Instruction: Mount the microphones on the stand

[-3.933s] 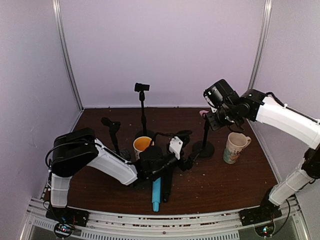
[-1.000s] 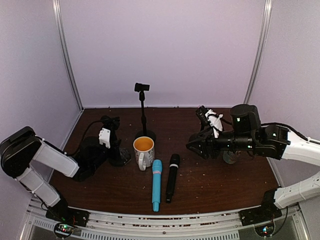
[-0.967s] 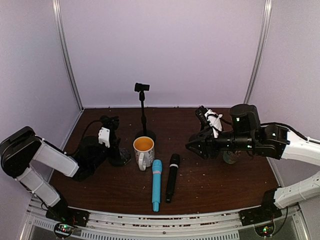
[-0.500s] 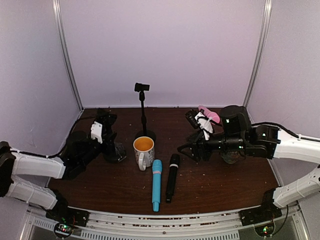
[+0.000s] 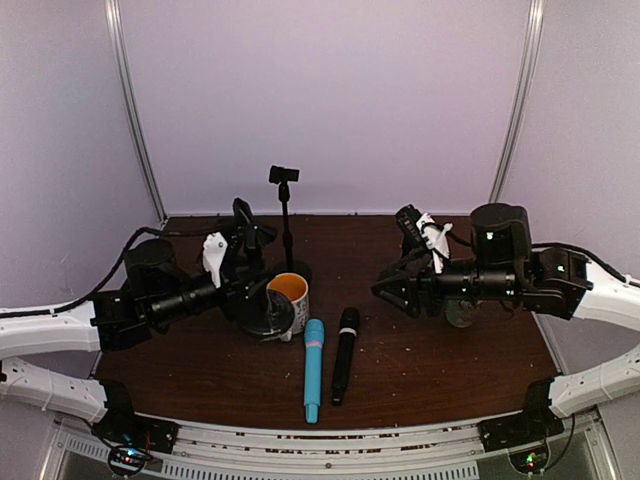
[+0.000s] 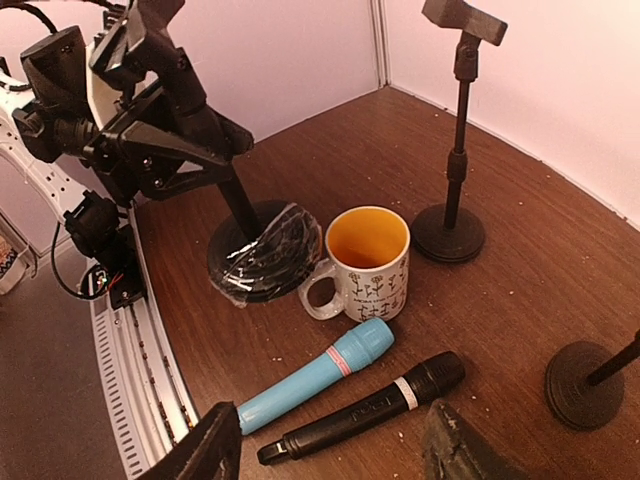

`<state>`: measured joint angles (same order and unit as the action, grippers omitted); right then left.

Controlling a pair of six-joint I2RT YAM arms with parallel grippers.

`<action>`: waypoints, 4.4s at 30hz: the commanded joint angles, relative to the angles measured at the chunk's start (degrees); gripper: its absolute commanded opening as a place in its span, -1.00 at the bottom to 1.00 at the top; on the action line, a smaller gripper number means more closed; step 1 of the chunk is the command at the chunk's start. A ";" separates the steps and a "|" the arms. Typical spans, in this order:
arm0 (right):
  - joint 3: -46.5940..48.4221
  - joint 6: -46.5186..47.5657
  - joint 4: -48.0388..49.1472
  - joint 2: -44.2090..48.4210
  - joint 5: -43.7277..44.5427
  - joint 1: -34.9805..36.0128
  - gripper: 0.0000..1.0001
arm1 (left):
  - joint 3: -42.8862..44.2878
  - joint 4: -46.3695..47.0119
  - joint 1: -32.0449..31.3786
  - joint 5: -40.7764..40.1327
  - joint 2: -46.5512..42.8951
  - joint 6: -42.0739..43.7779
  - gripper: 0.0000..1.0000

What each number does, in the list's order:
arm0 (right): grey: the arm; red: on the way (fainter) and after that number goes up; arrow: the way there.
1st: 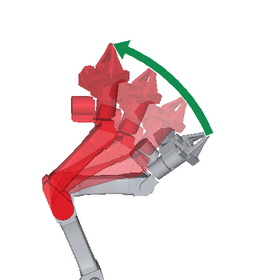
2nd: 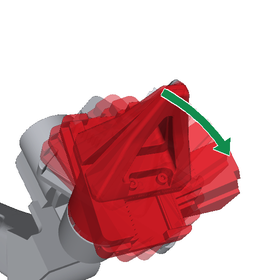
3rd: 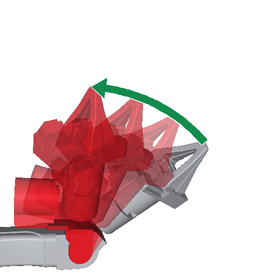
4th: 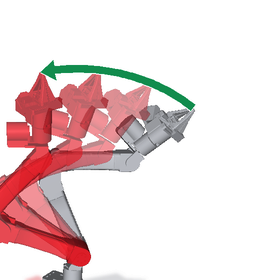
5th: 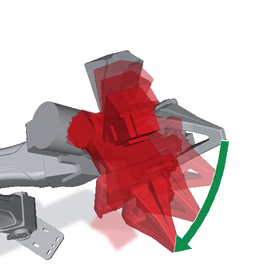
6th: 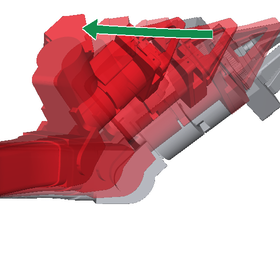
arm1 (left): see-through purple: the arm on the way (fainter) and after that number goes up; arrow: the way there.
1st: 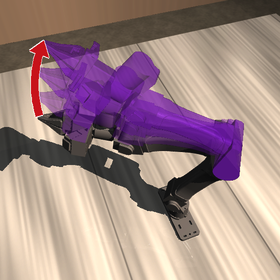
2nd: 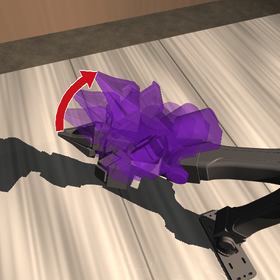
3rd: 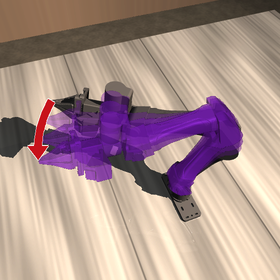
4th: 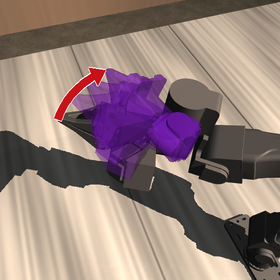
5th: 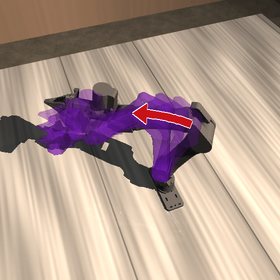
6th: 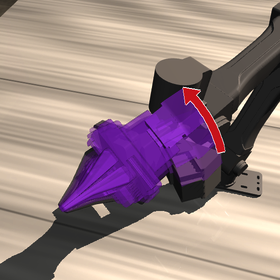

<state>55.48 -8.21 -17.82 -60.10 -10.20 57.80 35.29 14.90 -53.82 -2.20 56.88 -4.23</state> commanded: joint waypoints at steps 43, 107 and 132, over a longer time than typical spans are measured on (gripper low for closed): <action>-10.03 -14.78 -23.33 20.39 28.83 -1.49 0.29 | 26.95 44.35 -13.50 12.77 65.81 1.77 0.92; -6.59 -8.70 -17.76 28.12 11.01 -1.53 0.37 | 26.66 38.62 -12.80 20.94 54.11 -8.58 -1.00; -5.54 -14.25 13.04 8.01 2.72 -0.08 0.33 | 27.23 0.54 -18.47 8.04 35.25 -21.79 -1.00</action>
<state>48.05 -20.36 -11.42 -50.06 -9.13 57.30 62.94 12.38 -71.85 7.64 95.11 -25.06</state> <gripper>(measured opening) 0.716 0.151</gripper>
